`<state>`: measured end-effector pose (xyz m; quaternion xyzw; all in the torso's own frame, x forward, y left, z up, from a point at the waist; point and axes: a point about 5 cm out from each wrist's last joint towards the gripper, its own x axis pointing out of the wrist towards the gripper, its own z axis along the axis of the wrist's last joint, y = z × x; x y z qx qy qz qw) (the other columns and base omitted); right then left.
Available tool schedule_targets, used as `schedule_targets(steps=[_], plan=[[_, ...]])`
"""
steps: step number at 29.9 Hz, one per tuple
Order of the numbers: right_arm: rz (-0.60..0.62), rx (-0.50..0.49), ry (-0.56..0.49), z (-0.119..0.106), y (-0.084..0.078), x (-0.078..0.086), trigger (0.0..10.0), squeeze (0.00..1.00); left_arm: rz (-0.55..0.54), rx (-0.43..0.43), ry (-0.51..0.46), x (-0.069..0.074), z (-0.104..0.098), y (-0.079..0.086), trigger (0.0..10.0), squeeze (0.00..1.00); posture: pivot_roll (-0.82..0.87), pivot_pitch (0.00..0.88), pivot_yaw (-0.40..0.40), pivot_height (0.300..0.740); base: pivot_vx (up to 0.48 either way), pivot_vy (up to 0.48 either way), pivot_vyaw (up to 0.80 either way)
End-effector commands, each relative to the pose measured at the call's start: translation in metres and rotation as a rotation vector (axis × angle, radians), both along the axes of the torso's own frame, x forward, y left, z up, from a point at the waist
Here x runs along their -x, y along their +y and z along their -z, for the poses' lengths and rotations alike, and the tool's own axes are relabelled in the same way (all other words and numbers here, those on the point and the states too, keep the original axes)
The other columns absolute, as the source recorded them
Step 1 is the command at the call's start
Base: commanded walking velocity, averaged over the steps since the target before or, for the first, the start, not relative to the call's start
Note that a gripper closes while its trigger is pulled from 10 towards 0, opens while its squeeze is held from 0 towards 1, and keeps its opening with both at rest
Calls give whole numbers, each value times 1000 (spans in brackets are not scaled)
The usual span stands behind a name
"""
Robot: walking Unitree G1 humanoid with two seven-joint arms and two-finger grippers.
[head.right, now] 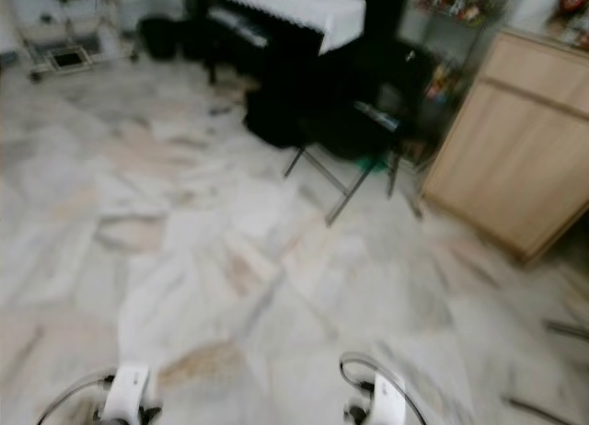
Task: Setting the table
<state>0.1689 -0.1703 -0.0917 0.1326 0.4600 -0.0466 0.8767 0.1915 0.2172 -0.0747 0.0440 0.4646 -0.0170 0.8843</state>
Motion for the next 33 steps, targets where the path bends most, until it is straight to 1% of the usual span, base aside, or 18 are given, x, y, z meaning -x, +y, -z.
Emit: schedule_targets(steps=[1, 11, 19, 30, 33], plan=[[7, 17, 10, 1, -7, 3, 10000, 0, 20, 5, 15, 1, 2, -5, 10000, 0, 89, 0, -40, 740, 0, 0, -781], [4, 18, 17, 2, -6, 5, 10000, 0, 16, 8, 19, 3, 3, -6, 10000, 0, 88, 0, -39, 740, 0, 0, -781], [1, 21, 24, 3, -10, 8, 10000, 0, 27, 8, 17, 4, 3, -7, 10000, 0, 90, 0, -37, 740, 0, 0, -781], [-4, 17, 26, 3, -10, 11, 10000, 0, 35, 5, 19, 6, 4, -8, 10000, 0, 92, 0, -40, 740, 0, 0, -781], [-2, 23, 24, 3, -11, 11, 10000, 0, 37, -5, 17, 6, 4, -7, 10000, 0, 92, 0, -42, 740, 0, 0, -231]])
